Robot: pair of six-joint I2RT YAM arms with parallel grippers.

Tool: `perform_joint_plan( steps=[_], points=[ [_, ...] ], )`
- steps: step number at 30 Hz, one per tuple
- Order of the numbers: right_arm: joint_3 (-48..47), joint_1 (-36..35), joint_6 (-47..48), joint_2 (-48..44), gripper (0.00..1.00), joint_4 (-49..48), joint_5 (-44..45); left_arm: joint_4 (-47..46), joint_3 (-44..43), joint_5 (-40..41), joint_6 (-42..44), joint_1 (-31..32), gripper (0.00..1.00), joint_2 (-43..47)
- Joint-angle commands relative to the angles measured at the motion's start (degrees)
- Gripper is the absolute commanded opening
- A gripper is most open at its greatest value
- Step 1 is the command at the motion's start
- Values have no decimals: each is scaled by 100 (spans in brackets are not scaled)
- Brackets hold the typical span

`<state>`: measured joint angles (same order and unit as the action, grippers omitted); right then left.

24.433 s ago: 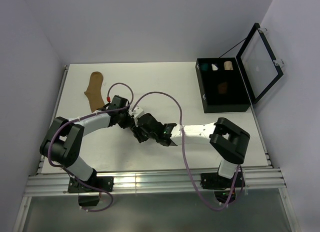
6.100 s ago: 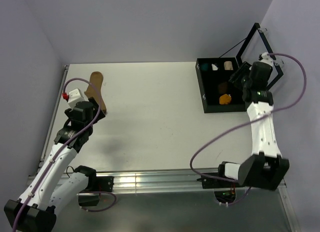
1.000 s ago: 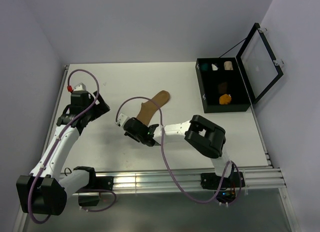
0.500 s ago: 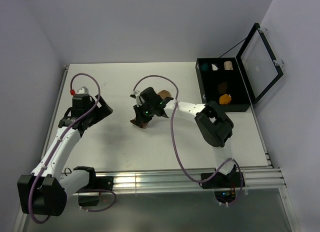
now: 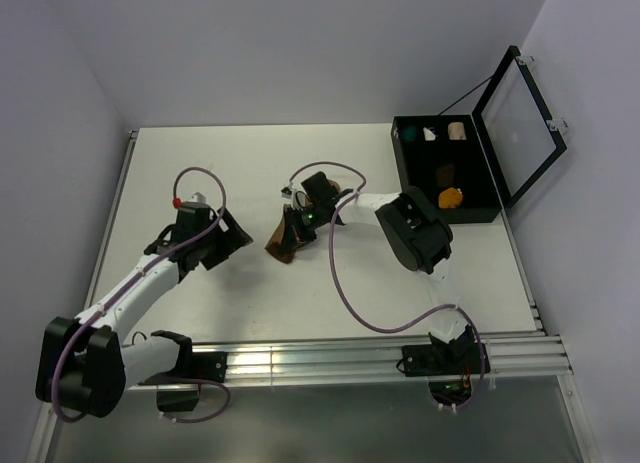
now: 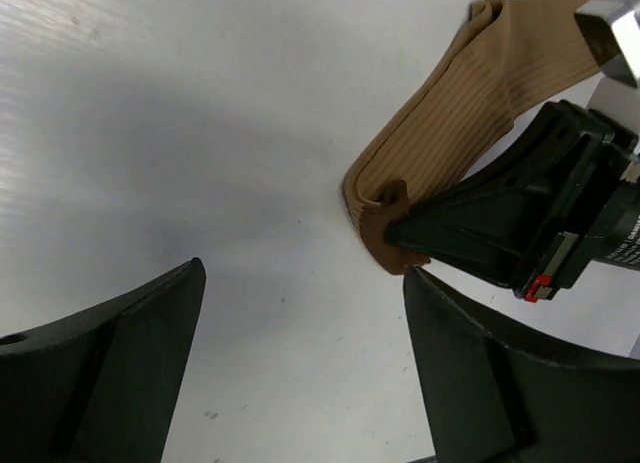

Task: Roll the socks
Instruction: Roll the sock at the center of the board.

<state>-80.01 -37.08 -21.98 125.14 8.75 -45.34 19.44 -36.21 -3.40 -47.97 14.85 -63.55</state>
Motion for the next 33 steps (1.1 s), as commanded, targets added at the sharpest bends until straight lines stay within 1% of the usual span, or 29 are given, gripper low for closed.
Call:
perform_joint_plan(
  steps=[1,9,17,21,27,29,31,33],
  points=[
    [-270,25,-96,124,0,-119,-256,-537,78,67,-389,254,85,-254],
    [-296,17,-140,151,0,-120,-186,-924,167,173,-635,545,76,-711],
    [-296,-10,-228,221,0,-190,-177,-1320,97,278,-732,870,65,-1511],
    [-349,-27,-228,282,0,-173,-194,-1390,-9,314,-741,984,62,-1871],
    [-428,-54,-193,362,0,-111,-221,-1505,-80,314,-776,1020,59,-2109],
    [-410,-54,-210,344,0,-128,-212,-1408,-132,507,-767,1020,55,-2179],
    [-410,-62,-228,353,0,-137,-221,-1347,-167,551,-776,1020,47,-2267],
    [-428,-62,-219,336,0,-137,-221,-1285,-220,595,-784,1020,46,-2363]
  ],
)
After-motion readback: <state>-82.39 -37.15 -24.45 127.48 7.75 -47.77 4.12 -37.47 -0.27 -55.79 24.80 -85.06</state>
